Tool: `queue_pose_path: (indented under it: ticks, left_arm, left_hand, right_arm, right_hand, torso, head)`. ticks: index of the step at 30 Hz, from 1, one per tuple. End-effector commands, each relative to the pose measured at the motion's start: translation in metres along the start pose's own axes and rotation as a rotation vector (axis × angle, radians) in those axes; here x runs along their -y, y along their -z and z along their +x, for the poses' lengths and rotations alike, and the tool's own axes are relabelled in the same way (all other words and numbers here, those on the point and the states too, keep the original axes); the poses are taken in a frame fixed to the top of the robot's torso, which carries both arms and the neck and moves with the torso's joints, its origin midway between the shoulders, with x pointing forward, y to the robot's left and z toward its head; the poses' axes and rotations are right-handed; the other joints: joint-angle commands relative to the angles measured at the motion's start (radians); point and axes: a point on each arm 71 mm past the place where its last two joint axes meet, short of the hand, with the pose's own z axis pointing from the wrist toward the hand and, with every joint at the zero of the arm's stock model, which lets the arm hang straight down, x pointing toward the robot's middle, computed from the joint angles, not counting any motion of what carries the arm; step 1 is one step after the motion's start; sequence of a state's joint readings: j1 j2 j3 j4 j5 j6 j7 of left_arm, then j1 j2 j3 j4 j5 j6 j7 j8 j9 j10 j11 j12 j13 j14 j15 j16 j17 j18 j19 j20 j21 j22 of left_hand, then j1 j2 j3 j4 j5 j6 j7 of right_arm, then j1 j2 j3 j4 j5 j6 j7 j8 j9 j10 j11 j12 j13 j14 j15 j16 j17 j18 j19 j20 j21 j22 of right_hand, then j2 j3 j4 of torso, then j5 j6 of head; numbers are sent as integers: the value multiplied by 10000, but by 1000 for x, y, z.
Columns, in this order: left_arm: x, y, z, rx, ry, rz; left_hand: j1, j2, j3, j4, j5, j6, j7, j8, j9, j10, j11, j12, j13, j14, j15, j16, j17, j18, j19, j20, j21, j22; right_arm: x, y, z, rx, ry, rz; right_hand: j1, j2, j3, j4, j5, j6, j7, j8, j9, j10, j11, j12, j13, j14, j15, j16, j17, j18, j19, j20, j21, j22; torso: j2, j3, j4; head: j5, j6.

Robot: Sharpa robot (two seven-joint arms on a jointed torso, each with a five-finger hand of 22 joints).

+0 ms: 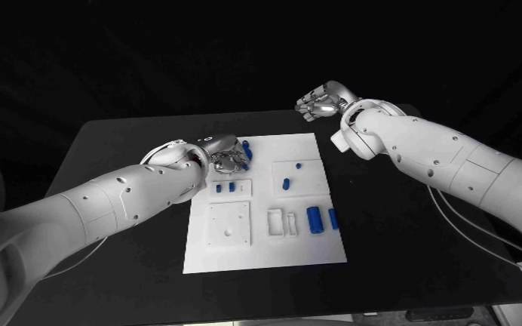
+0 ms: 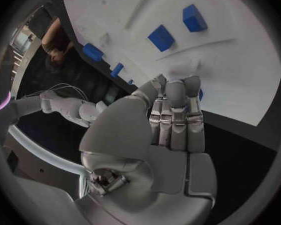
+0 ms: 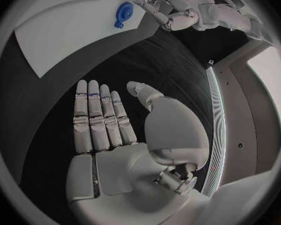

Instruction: Assemble the parts on the task board

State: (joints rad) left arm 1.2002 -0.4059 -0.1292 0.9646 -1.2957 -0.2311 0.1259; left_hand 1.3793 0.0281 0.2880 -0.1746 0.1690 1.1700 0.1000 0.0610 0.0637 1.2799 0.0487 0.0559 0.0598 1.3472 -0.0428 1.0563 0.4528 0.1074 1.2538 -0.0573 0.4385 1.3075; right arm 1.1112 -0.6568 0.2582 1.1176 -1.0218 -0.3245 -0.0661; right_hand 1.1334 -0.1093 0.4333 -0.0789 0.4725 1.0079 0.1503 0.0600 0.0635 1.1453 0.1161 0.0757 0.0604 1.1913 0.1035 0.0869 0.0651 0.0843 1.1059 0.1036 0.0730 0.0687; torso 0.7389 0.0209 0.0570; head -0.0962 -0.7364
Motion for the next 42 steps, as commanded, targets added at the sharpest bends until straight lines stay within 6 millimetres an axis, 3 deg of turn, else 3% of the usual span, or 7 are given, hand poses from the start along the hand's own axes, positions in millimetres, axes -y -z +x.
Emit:
queue_pose_path:
  ticks: [1, 17, 25, 42]
  left_arm:
    - [-2, 2, -2, 58, 644, -241]
    - [-15, 21, -12, 54, 539, -332]
    - [-25, 31, -16, -10, 357, -481]
    - [-34, 37, -17, -244, 36, -630]
  left_hand:
    - [-48, 11, -68, 9, -30, -8, 3, 17, 8, -24, -25, 19, -8, 42, 14, -9, 14, -2, -46, -24, 48, 201]
    - [-12, 4, -71, -22, 1, 4, 6, 18, 9, -18, -25, 20, -8, 63, 10, -26, 14, 7, -32, -29, 61, 201]
    - [-6, 1, -74, -23, -8, 15, 4, 18, 9, -11, -27, 20, -8, 74, 9, -31, 15, 10, -31, -28, 69, 202]
    - [24, 12, -82, -23, -49, 32, 2, 20, 10, -9, -29, 19, -8, 79, 7, -50, 13, 10, -35, -31, 74, 200]
  right_arm:
    - [0, 0, -1, -48, -3, -9]
    - [3, 0, -3, -7, 21, 37]
    - [4, 1, -4, 3, 30, 50]
    - [5, 1, -5, 16, 41, 60]
  right_hand:
    - [-40, -33, 19, -6, 47, -22, 2, 26, 2, -60, 18, -49, -16, -45, 3, -51, -15, 92, -52, -19, -31, -15]
    - [-40, -33, 19, -6, 47, -22, 2, 26, 2, -60, 18, -49, -16, -45, 3, -51, -15, 92, -52, -19, -31, -15]
    - [-42, -39, 26, -13, 46, -24, 6, 23, 1, -62, 20, -50, -16, -53, 6, -55, -15, 91, -59, -16, -34, -16]
    - [-42, -39, 26, -13, 46, -24, 6, 23, 1, -62, 20, -50, -16, -53, 6, -55, -15, 91, -59, -16, -34, -16]
  torso:
    - [13, -21, 6]
    - [10, -26, 16]
    - [22, -5, -30]
    - [25, 20, -25]
  head:
    - [35, 9]
    - [205, -37]
    - [300, -56]
    - [324, -87]
